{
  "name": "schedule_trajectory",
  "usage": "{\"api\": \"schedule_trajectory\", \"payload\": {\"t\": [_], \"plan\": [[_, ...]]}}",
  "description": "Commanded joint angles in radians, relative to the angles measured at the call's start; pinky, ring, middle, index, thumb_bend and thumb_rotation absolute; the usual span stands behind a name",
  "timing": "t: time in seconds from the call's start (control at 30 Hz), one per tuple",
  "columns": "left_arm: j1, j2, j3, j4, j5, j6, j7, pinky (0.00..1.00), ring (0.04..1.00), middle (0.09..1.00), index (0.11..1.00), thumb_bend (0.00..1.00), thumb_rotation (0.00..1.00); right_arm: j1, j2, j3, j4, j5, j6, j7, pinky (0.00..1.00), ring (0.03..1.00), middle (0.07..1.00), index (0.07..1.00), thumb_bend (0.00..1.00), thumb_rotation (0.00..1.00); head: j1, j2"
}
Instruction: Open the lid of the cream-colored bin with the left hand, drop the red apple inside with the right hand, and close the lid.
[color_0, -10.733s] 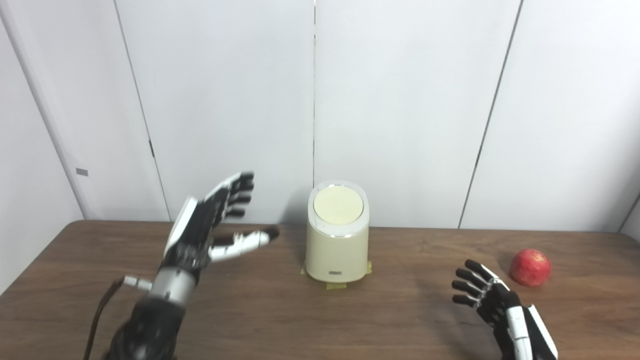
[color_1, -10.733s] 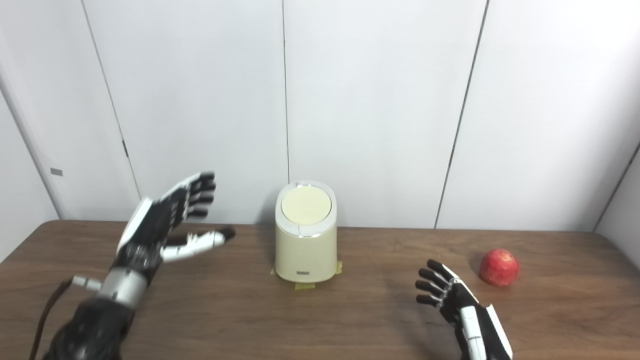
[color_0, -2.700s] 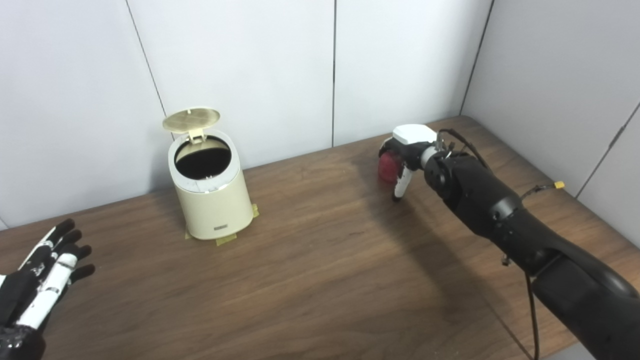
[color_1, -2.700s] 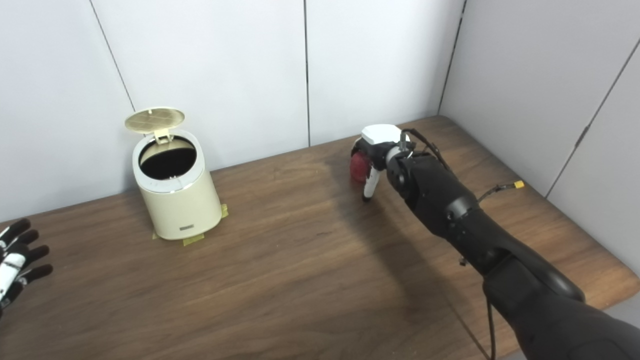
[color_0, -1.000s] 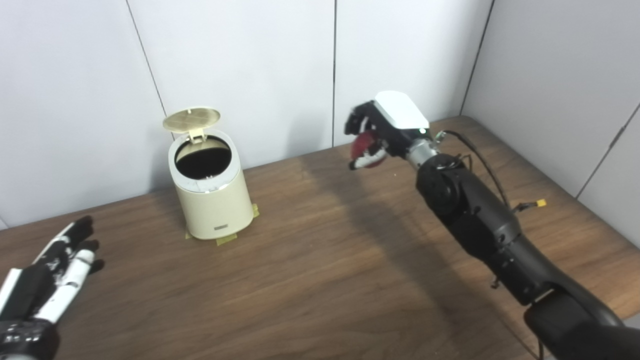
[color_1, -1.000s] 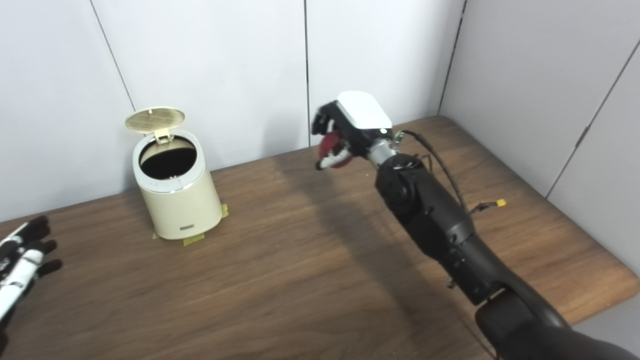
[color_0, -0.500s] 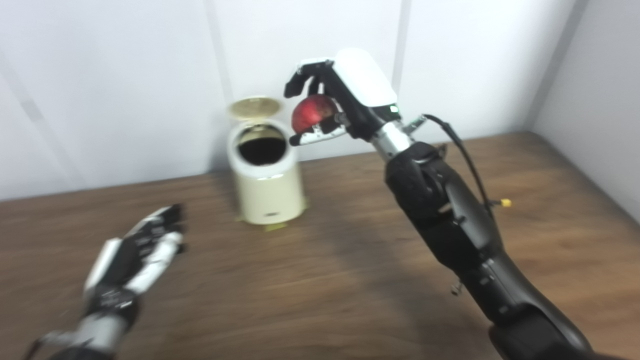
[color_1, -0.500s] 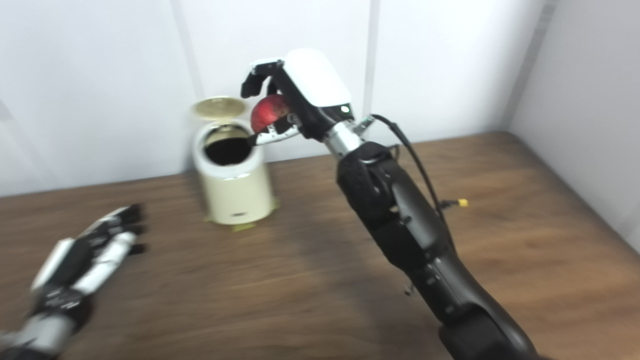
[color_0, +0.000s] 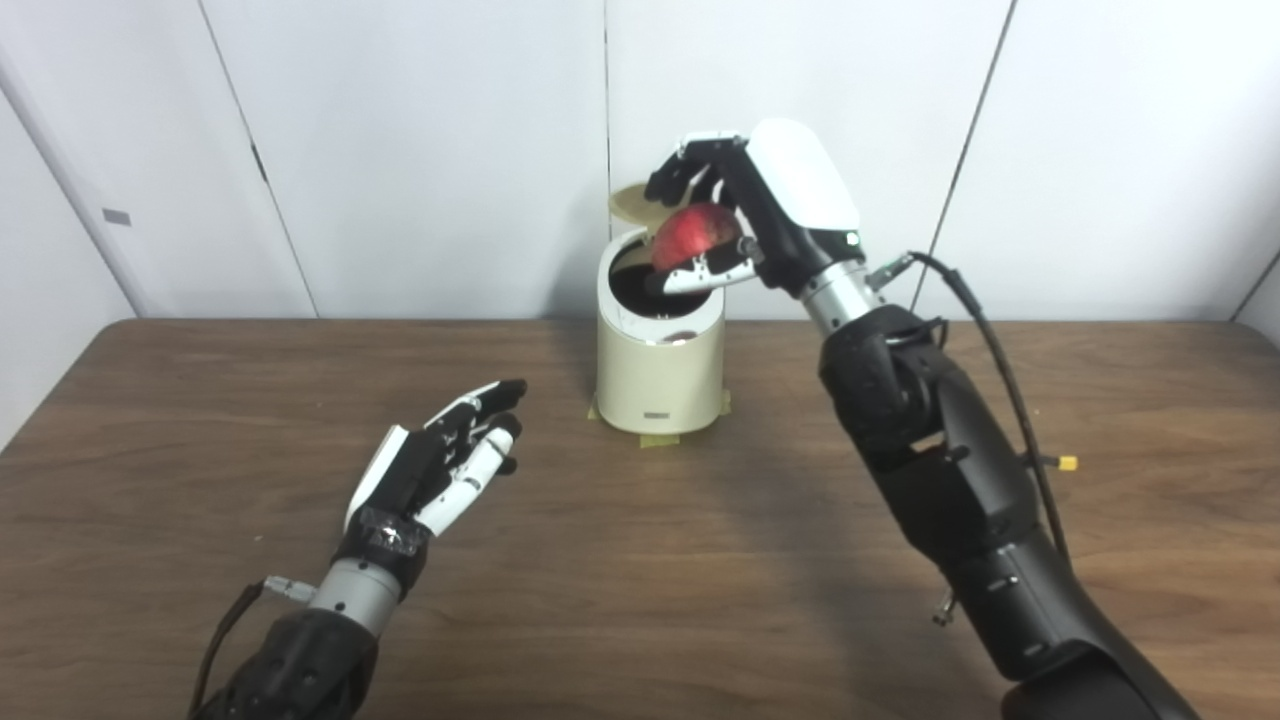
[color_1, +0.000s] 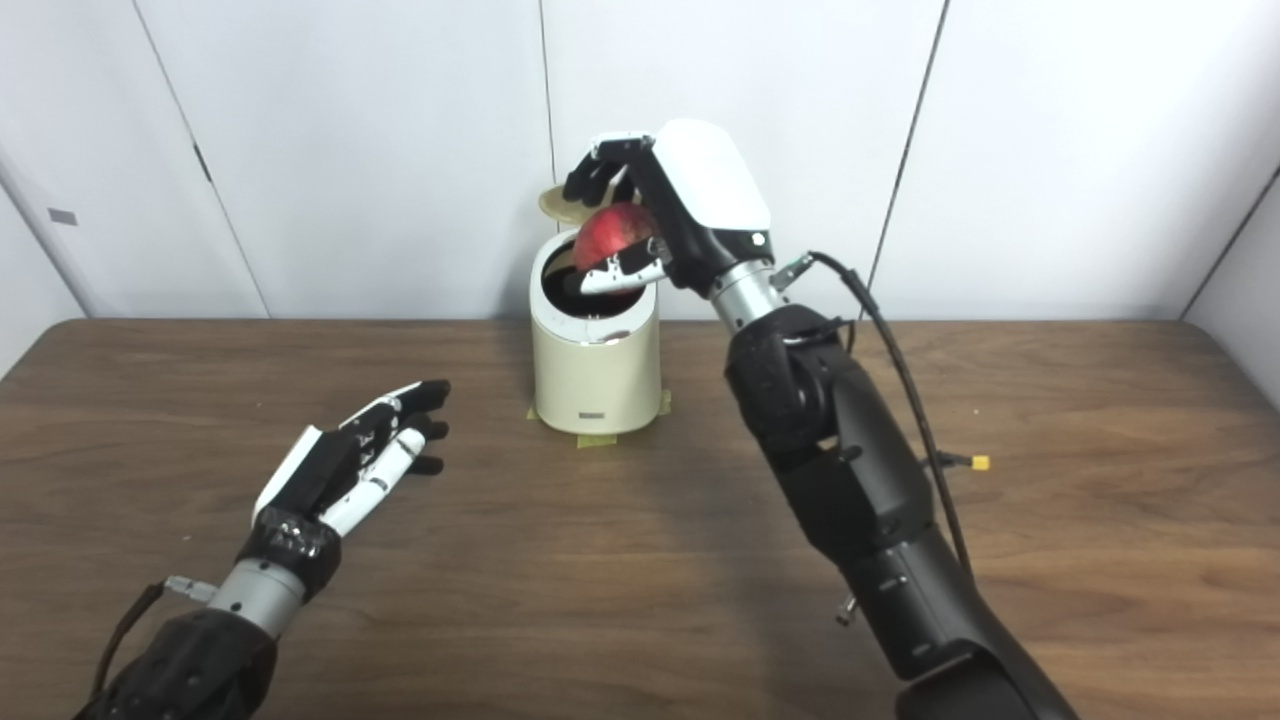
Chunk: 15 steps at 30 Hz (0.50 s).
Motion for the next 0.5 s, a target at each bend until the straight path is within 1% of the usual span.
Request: {"api": "schedule_trajectory", "payload": {"t": [0.0, 0.07, 0.1, 0.13, 0.33, 0.47], "plan": [[-0.021, -0.002, 0.019, -0.007, 0.033, -0.009, -0.003, 0.74, 0.839, 0.892, 0.864, 0.31, 0.63, -0.076, 0.009, -0.006, 0.013, 0.01, -0.043, -0.045, 0.32, 0.394, 0.507, 0.512, 0.5, 0.0, 0.007, -0.004], [-0.018, -0.014, 0.023, -0.007, 0.047, -0.009, -0.007, 0.73, 0.832, 0.882, 0.853, 0.32, 0.62, -0.082, 0.011, -0.004, 0.046, 0.008, -0.06, -0.062, 0.32, 0.393, 0.504, 0.511, 0.5, 0.0, 0.012, -0.012], [-0.016, -0.02, 0.024, -0.007, 0.056, -0.009, -0.011, 0.73, 0.83, 0.876, 0.849, 0.32, 0.62, -0.083, 0.01, -0.002, 0.06, 0.007, -0.07, -0.07, 0.32, 0.392, 0.502, 0.51, 0.5, 0.0, 0.016, -0.022], [-0.016, -0.025, 0.026, -0.006, 0.066, -0.009, -0.02, 0.73, 0.831, 0.872, 0.848, 0.33, 0.63, -0.085, 0.011, -0.001, 0.077, 0.006, -0.076, -0.076, 0.33, 0.39, 0.501, 0.508, 0.5, 0.0, 0.016, -0.022], [-0.006, -0.045, 0.05, -0.014, 0.102, -0.009, -0.064, 0.73, 0.84, 0.879, 0.867, 0.32, 0.63, -0.099, 0.018, 0.001, 0.148, 0.02, -0.08, -0.083, 0.34, 0.387, 0.502, 0.513, 0.5, 0.0, 0.014, -0.031], [0.001, -0.057, 0.069, -0.019, 0.117, -0.009, -0.086, 0.73, 0.847, 0.901, 0.873, 0.31, 0.6, -0.116, 0.024, 0.002, 0.203, 0.021, -0.078, -0.096, 0.36, 0.387, 0.498, 0.514, 0.5, 0.0, 0.011, -0.034]]}}
